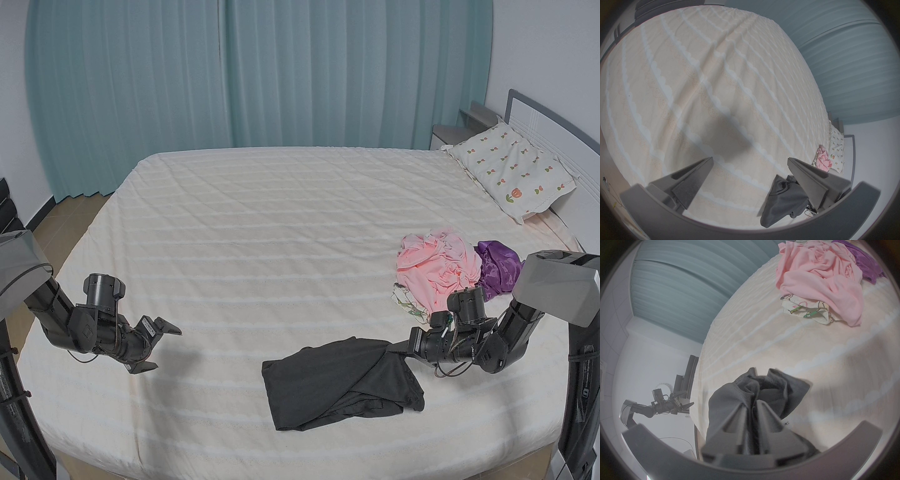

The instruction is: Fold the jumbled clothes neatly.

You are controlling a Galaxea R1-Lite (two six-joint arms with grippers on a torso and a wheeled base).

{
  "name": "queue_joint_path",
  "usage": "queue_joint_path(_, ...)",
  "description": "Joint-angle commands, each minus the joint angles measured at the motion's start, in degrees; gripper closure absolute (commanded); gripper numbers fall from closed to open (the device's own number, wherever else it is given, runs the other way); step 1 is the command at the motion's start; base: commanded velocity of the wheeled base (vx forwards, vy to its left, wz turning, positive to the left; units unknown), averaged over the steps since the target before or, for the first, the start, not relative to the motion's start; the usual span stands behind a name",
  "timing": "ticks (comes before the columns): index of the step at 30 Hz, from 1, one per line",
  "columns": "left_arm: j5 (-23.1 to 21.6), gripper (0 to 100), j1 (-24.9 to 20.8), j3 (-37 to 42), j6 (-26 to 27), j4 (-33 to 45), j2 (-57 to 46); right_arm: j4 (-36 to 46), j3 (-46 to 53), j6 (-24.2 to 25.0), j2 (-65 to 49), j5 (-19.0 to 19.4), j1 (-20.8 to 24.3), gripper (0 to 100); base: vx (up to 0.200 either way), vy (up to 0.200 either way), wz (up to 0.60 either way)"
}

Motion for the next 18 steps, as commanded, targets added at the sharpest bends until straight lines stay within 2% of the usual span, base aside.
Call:
queue_joint_path(1, 0.01, 0, 0.04, 0.0, -0.02, -0.03, 0.01, -0.33, 0.47, -1.32, 0.56, 0.03, -1.39, 0, 0.0, 0.0, 0.0)
queue_joint_path(4, 0.01, 0, 0.04, 0.0, -0.02, -0.03, 0.1, -0.86, 3.1, -4.83, -0.32, 0.38, -2.45, 0, 0.0, 0.0, 0.0)
queue_joint_path(7, 0.01, 0, 0.04, -0.09, -0.02, -0.03, 0.1, -2.7, 6.27, -9.75, -0.5, 2.31, -2.8, 0, 0.0, 0.0, 0.0)
queue_joint_path(9, 0.01, 0, 0.04, -0.09, -0.02, -0.03, 0.1, -3.85, 6.53, -11.07, 0.03, 2.84, -2.62, 0, 0.0, 0.0, 0.0)
queue_joint_path(14, 0.01, 0, 0.04, 0.0, -0.02, -0.03, 0.1, -7.63, 4.95, -9.67, 1.96, 3.01, -0.16, 0, 0.0, 0.0, 0.0)
queue_joint_path(18, 0.01, 0, 0.04, 0.0, -0.02, -0.03, 0.1, -7.89, 3.01, -4.74, 1.87, 3.01, 2.04, 0, 0.0, 0.0, 0.0)
